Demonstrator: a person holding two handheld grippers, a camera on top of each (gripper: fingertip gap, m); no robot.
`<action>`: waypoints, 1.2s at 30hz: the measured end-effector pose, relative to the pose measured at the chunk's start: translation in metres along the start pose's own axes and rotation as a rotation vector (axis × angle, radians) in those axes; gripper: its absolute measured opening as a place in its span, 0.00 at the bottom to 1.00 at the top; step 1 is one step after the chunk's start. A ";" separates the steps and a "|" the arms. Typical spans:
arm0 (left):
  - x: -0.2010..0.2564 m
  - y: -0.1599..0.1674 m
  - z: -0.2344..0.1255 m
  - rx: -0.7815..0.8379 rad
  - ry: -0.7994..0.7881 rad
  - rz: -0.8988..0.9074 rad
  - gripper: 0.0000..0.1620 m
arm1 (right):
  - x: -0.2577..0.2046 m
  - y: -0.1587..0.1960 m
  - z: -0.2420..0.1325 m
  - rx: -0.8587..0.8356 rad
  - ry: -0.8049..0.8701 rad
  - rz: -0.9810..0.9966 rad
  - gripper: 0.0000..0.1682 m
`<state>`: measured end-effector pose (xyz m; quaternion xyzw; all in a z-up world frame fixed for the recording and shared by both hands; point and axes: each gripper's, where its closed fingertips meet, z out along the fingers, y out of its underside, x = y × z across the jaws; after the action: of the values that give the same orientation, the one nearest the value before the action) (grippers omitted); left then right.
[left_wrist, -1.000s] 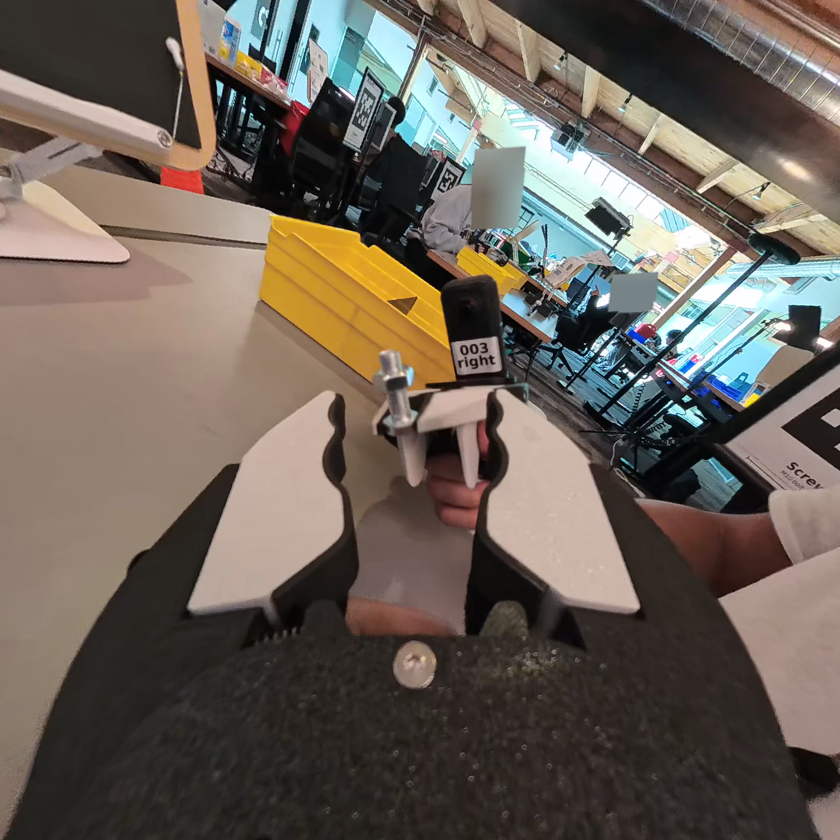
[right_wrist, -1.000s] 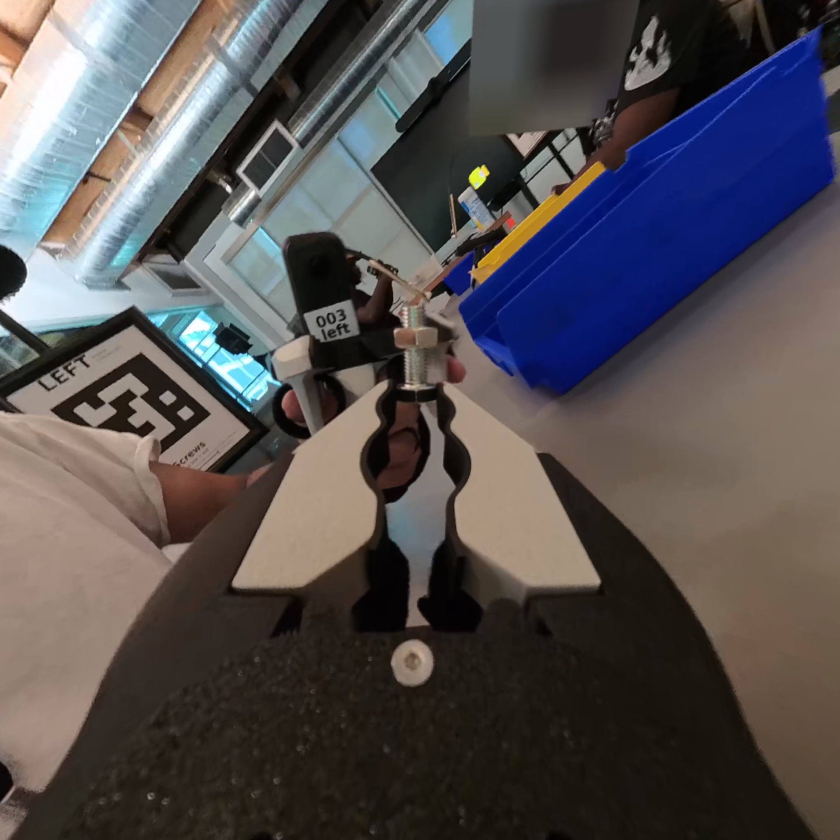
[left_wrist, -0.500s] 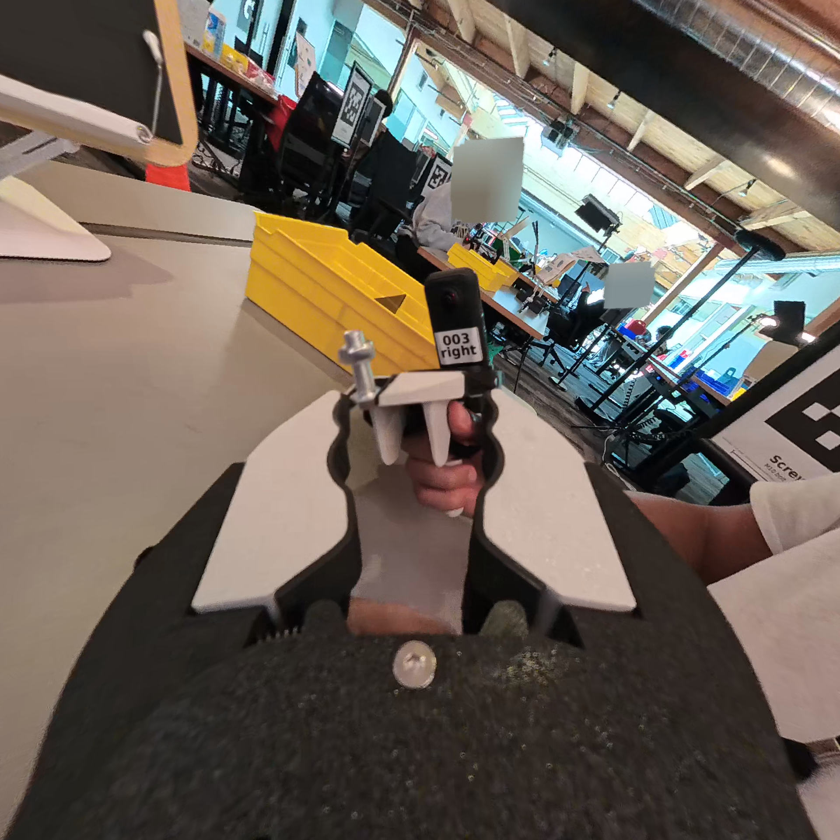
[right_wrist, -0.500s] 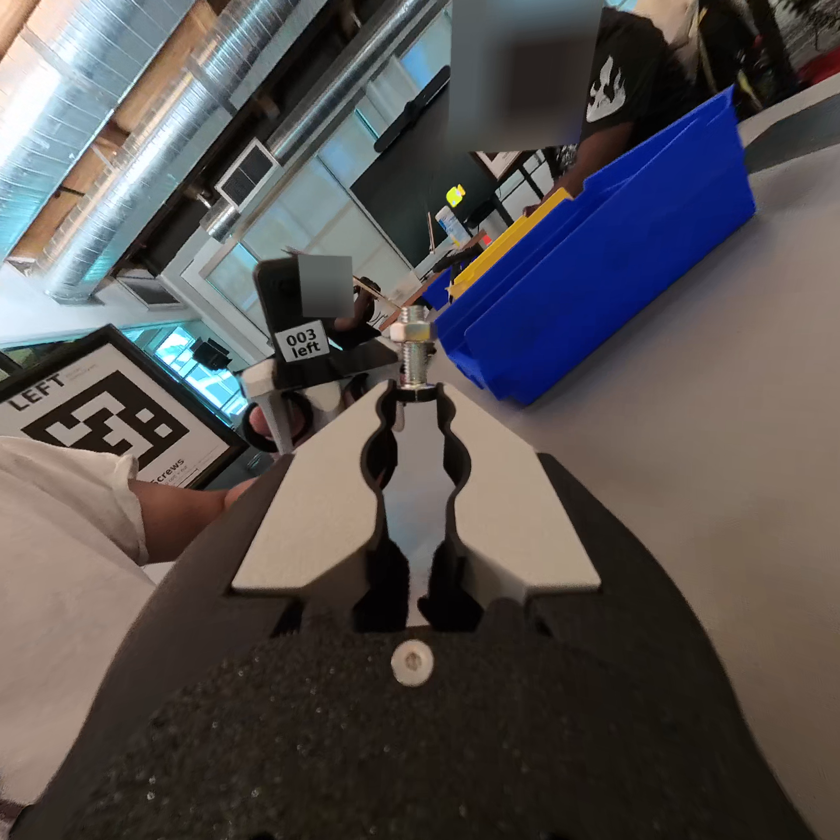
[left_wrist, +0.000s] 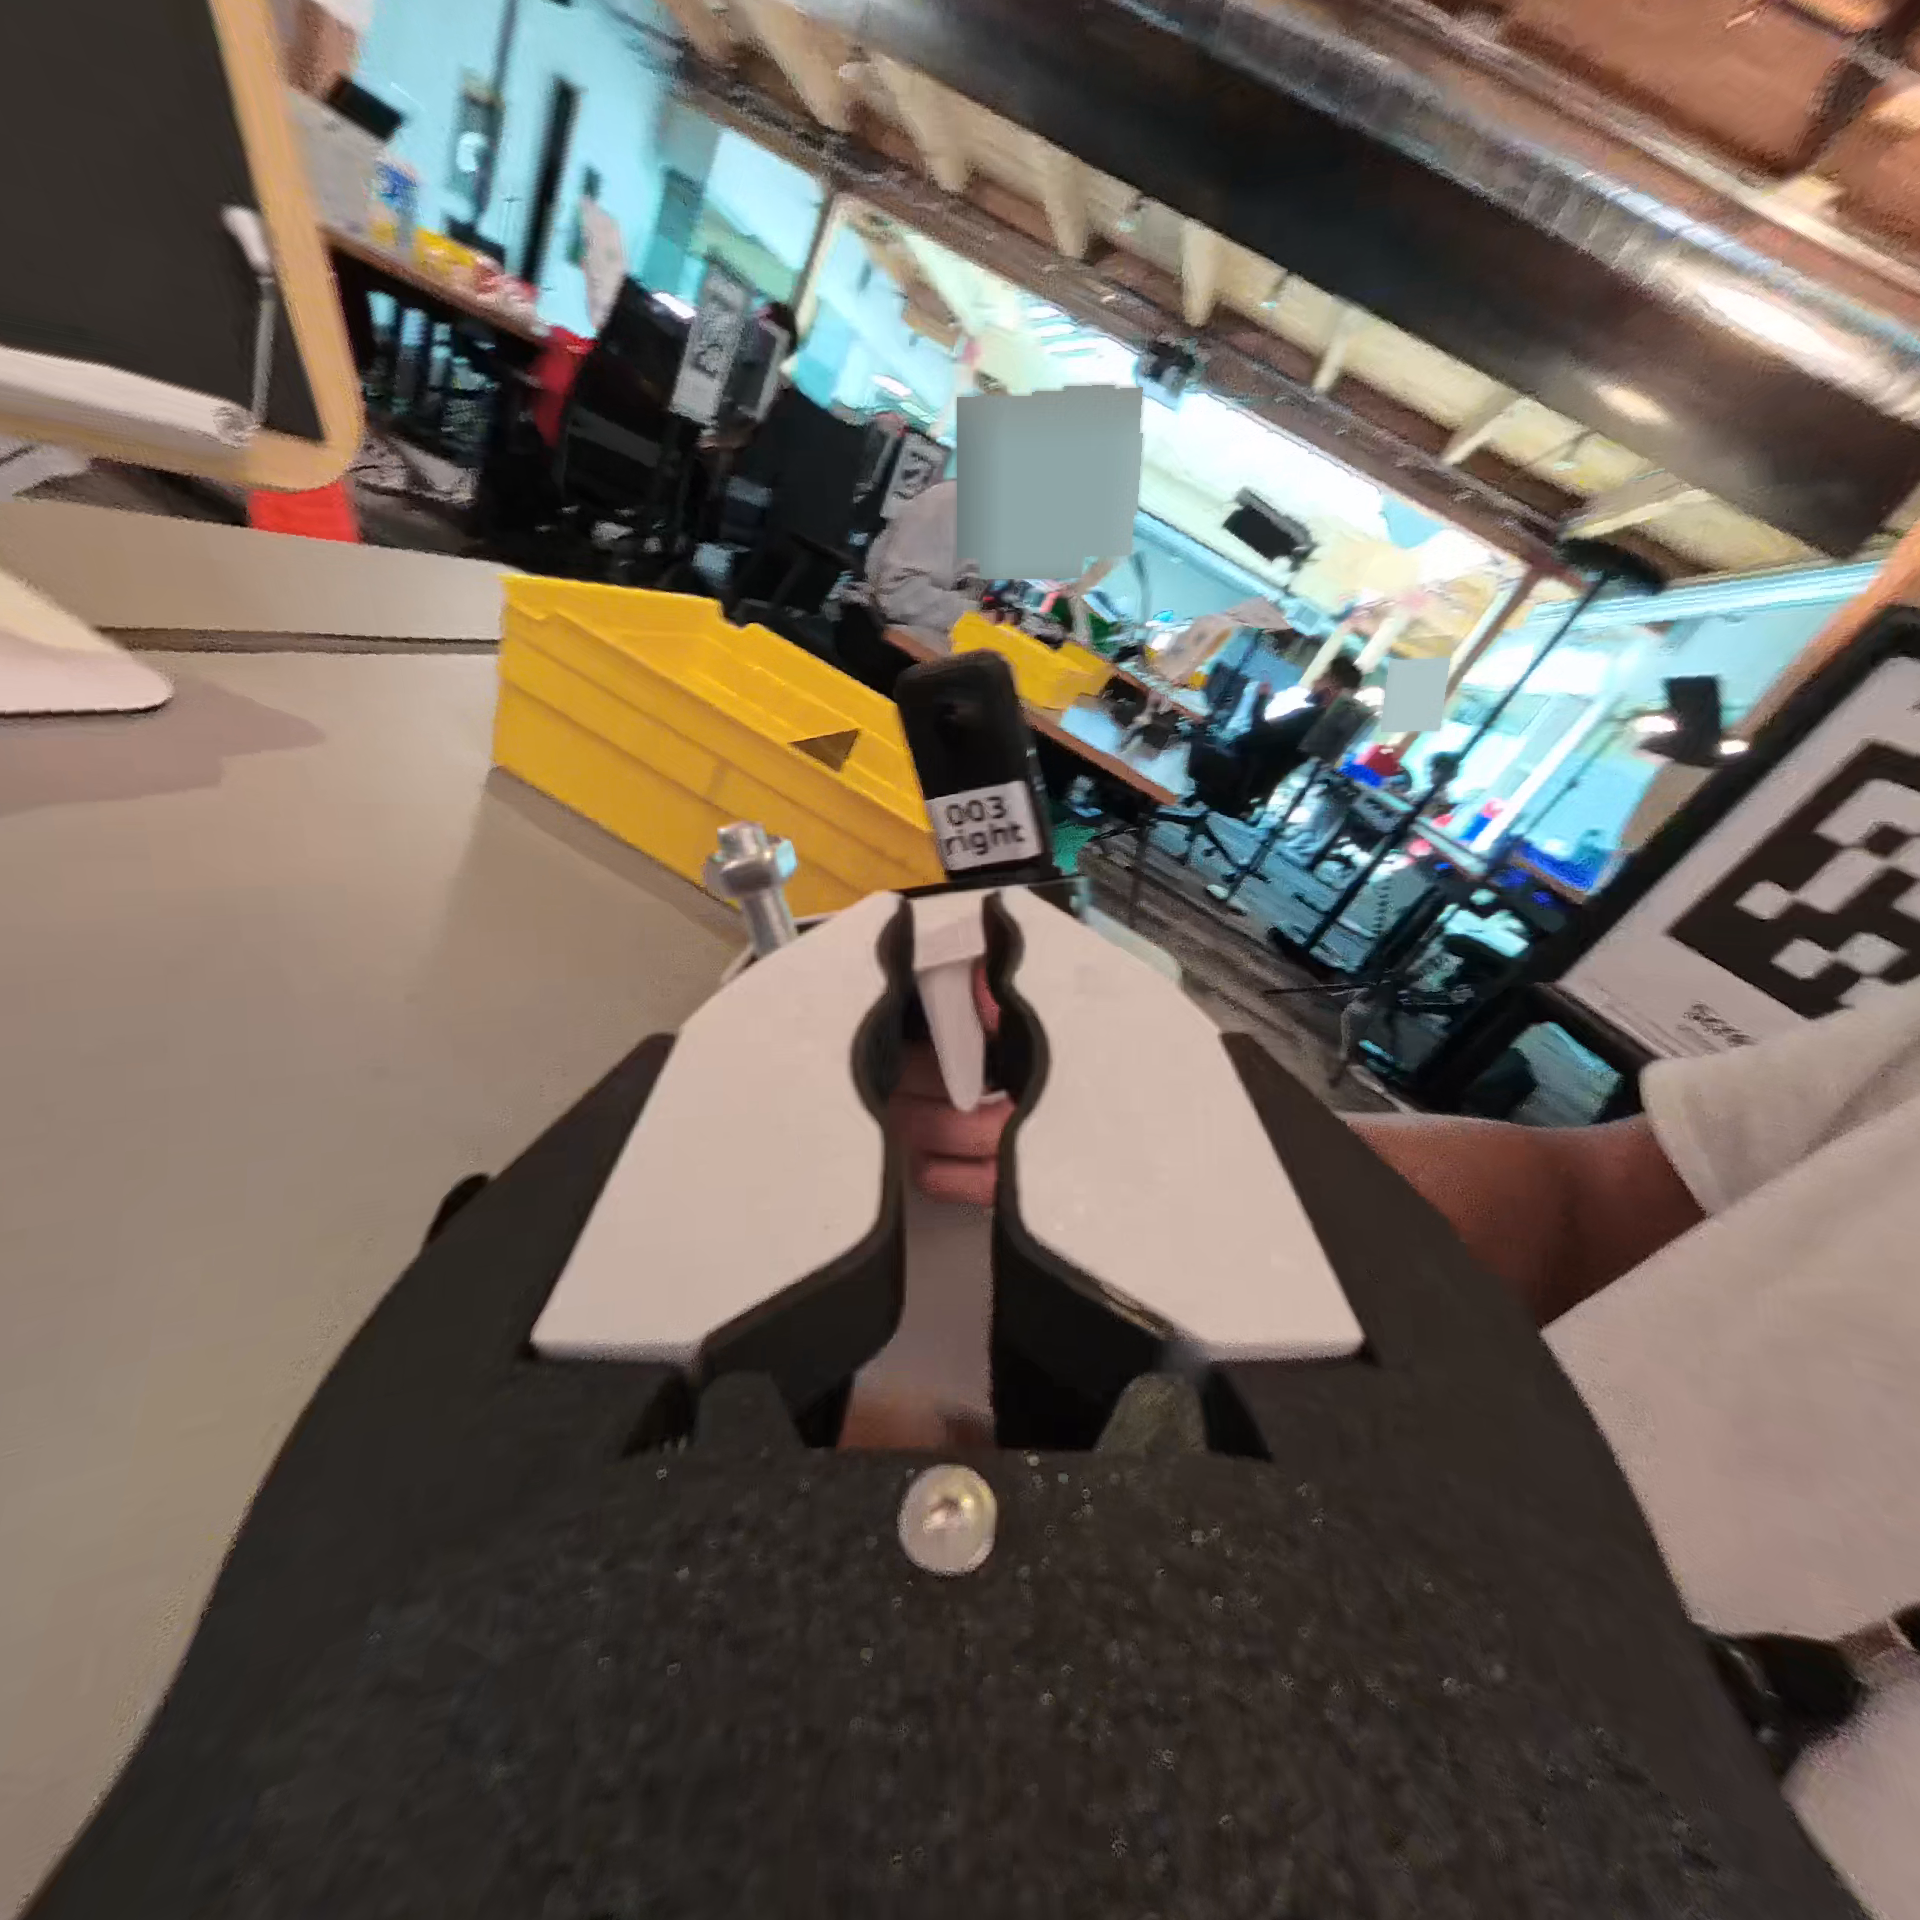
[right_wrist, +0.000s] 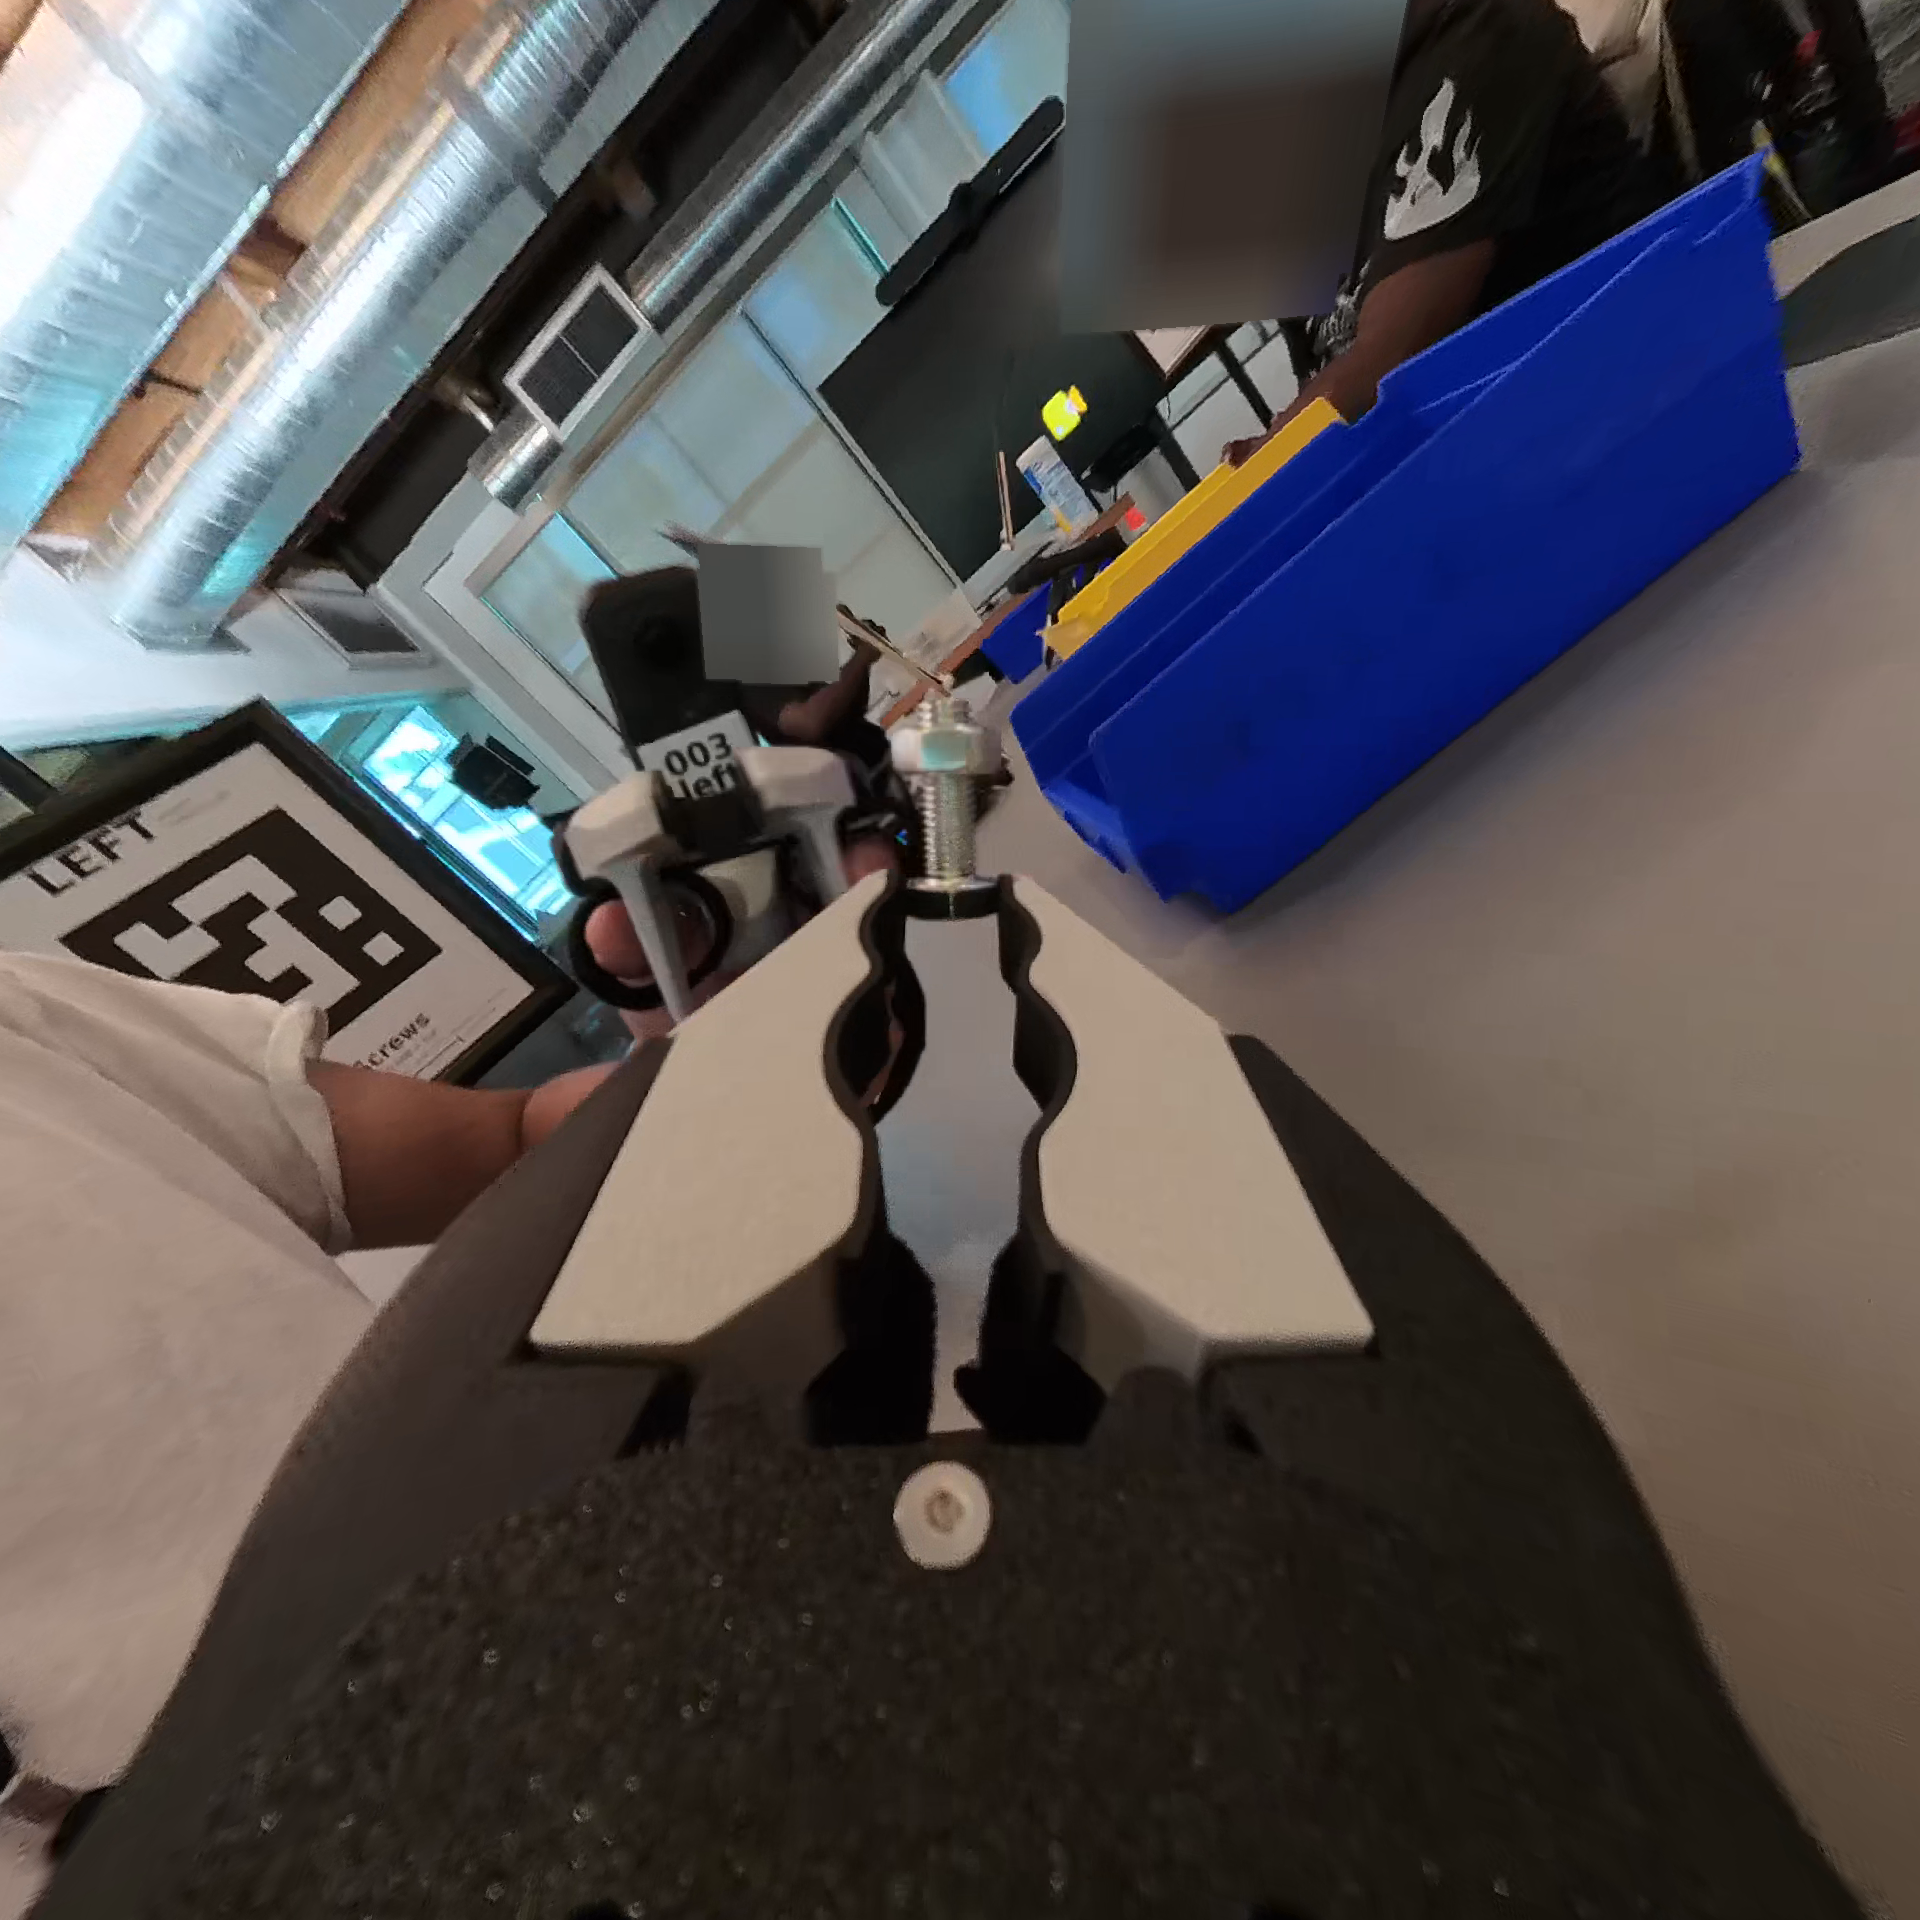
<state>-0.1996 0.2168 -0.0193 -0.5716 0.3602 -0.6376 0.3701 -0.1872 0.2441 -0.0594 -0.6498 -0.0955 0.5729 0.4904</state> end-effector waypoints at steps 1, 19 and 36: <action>-0.005 -0.002 -0.001 0.012 -0.032 -0.018 0.15 | 0.001 -0.003 -0.003 0.010 -0.005 0.012 0.10; -0.018 0.007 -0.007 -0.085 -0.091 -0.046 0.28 | 0.005 0.002 -0.005 0.006 0.024 0.029 0.10; -0.010 -0.006 -0.010 -0.009 0.075 -0.236 0.12 | 0.000 0.016 0.005 -0.037 0.012 0.024 0.10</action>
<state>-0.2090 0.2287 -0.0200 -0.5874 0.3070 -0.6959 0.2763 -0.1981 0.2385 -0.0704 -0.6633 -0.0954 0.5728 0.4720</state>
